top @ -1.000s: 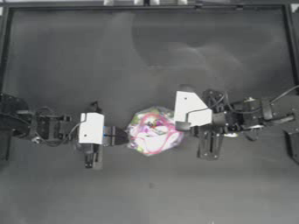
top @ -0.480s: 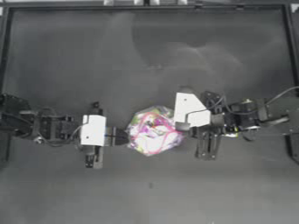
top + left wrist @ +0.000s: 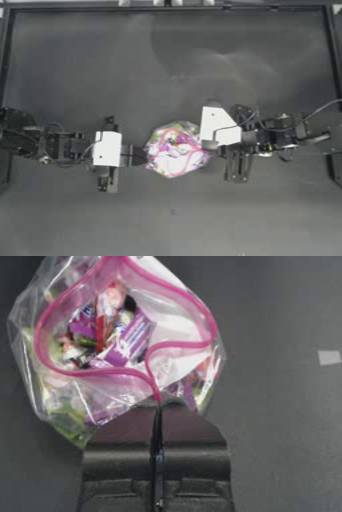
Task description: Put candy in bag
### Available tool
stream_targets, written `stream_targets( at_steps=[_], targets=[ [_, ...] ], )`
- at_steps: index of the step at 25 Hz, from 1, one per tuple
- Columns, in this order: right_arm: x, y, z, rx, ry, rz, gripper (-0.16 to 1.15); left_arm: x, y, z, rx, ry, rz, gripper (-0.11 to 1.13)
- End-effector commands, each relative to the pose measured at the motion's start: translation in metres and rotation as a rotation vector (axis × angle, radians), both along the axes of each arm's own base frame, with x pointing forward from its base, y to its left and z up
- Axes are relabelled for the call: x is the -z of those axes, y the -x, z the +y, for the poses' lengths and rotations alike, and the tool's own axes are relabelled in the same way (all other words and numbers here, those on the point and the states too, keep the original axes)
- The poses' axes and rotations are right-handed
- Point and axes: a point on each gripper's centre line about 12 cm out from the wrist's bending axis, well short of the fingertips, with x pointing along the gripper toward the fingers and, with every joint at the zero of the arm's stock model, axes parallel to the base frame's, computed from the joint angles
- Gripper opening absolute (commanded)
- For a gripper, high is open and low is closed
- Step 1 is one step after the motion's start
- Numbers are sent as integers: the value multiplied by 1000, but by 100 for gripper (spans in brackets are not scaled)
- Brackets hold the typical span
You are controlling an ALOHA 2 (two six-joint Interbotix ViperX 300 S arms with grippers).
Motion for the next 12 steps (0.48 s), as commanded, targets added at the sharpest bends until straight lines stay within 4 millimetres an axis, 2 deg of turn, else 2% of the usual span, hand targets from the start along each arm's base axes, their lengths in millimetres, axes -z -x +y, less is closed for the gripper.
stream_targets(
  at_steps=[1, 4, 6, 12],
  targets=[
    [-26, -5, -1, -6, 10, -80, 58, -15, -5, 0, 0, -3, -47, 9],
    [-37, -2, -1, -2, 12, -104, 85, -15, -5, 0, 0, -3, -47, 9],
    [-41, 1, -1, 0, 13, -106, 95, -15, -5, 0, -1, -2, -49, 9],
    [-54, 16, -6, 7, 44, -51, 99, -15, -5, 0, 1, -2, -48, 9]
  ],
)
